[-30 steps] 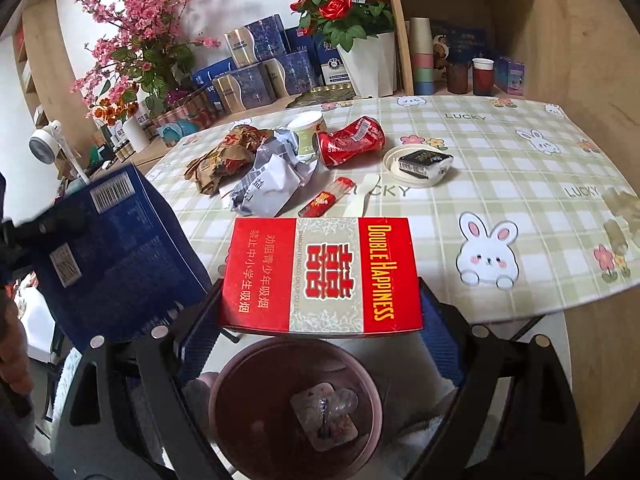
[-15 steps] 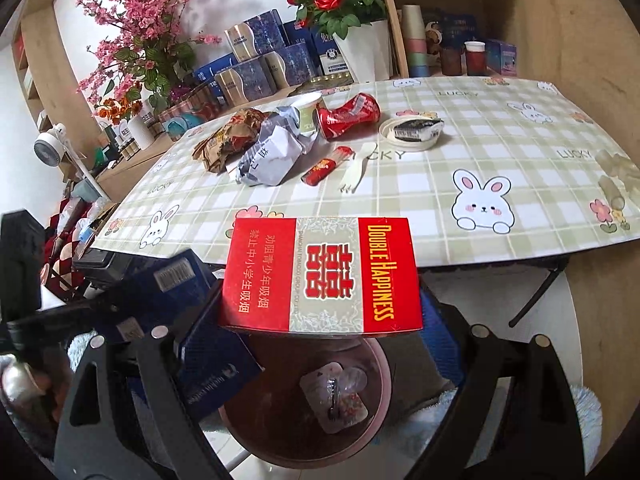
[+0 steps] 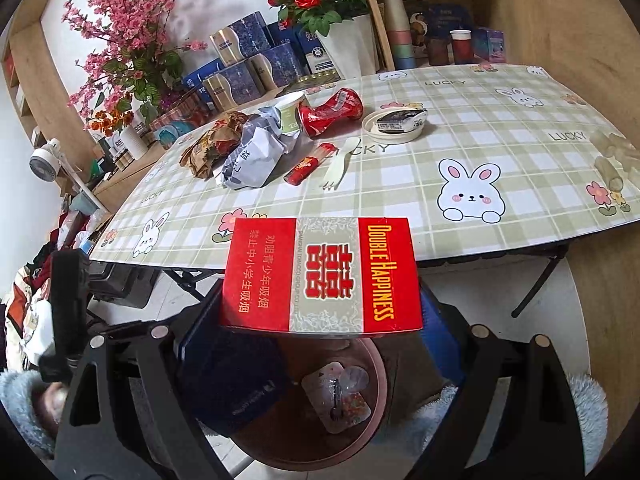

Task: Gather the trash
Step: 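Carry the coffee box over the bin and open the left tool while the right tool carries the pack, then drop the cigarette pack into the bin by opening the right tool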

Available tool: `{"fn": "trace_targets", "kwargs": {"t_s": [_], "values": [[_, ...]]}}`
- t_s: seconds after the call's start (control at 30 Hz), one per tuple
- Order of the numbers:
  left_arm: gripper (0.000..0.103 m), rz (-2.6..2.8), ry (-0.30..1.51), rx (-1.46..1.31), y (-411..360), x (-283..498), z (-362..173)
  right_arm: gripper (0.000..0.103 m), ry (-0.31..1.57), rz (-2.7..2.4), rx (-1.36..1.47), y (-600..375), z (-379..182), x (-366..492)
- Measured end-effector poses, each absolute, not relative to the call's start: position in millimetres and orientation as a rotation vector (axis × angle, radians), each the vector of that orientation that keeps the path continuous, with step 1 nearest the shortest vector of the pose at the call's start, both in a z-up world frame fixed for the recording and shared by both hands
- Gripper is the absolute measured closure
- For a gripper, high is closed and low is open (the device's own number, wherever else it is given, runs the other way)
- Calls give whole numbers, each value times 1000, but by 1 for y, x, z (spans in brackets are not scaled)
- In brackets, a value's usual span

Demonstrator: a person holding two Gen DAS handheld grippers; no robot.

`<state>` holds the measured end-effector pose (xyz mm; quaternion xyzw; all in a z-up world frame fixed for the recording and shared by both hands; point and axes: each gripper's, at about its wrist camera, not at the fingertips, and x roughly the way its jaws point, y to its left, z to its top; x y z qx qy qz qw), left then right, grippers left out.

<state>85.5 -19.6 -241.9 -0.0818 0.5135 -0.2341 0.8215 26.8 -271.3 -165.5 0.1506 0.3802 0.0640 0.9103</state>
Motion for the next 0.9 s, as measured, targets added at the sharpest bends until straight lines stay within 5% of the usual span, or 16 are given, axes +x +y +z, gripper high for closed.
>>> {"fn": "trace_targets", "kwargs": {"t_s": [0.1, 0.27, 0.67, 0.9], "values": [[62, -474, 1106, -129, -24, 89, -254, 16, 786, 132, 310, -271, -165, 27], [34, -375, 1055, -174, -2, 88, -247, 16, 788, 130, 304, -270, -167, 27], [9, -211, 741, -133, 33, 54, -162, 16, 862, 153, 244, -245, -187, 27], [6, -153, 708, -113, 41, 40, -157, 16, 919, 160, 186, -226, -205, 24]]}}
